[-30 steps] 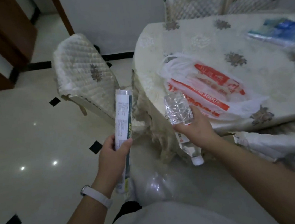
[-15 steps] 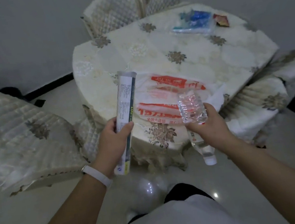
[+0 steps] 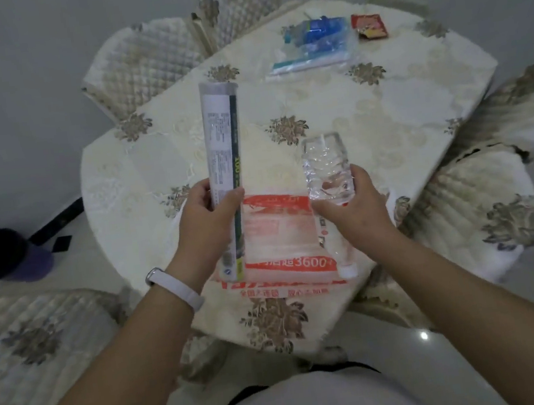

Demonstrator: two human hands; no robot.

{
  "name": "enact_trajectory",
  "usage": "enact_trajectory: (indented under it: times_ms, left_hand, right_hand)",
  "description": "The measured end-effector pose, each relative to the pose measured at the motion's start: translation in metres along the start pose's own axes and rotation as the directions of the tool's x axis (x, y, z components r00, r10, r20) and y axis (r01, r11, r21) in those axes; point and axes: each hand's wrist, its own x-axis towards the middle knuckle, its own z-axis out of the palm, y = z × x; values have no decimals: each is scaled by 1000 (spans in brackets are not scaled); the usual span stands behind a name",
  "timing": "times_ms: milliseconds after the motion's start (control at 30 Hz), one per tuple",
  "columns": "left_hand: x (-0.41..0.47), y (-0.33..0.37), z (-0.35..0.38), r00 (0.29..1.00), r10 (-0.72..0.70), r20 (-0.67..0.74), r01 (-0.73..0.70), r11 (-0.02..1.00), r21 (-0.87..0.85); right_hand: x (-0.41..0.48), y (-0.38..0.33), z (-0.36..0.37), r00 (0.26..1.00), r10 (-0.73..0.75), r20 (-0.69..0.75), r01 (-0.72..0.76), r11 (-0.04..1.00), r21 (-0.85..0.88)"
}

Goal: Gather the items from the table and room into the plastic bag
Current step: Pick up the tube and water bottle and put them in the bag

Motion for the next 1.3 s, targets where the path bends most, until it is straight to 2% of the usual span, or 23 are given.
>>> enact_trajectory:
  times_ms: [167,400,500,633,800,867,1000,1100,1200,1300]
  left_hand:
    - [31,-15,22,998,-63,24,62,998,31]
    - [43,-48,25,973,-161,163,140,981,135]
    - [40,-60,21,953,-179,244,145,978,151]
    - [43,-70,14,943,-241,230,212,967,143]
    - [56,-74,10,933,-279,225,258,959,121]
    - [57,-74,11,937,-265,230,245,963,110]
    - [48,-73,9,922,-189,338,130,973,191]
    - [41,-79,2,868,-163,469,1,945,326]
    - [41,-84,-3,842,-214,496,-23,904,427]
    - [41,-86,-6,833,-233,502,-63,862,503]
  right_hand:
    - [41,2,20,998,-22,57,21,999,27]
    - [46,20,38,985,36,168,-34,999,-13]
    - [37,21,32,971,23,238,2,995,-102]
    - [29,24,18,939,54,341,25,974,-224]
    - [23,24,22,861,23,509,215,889,-405]
    - [21,28,30,847,46,529,239,856,-458]
    - [23,41,45,868,144,475,171,811,-559]
    - [28,56,51,920,204,336,12,839,-544]
    - [35,62,52,923,331,197,-169,808,-564]
    - [42,61,48,929,361,84,-288,845,-451]
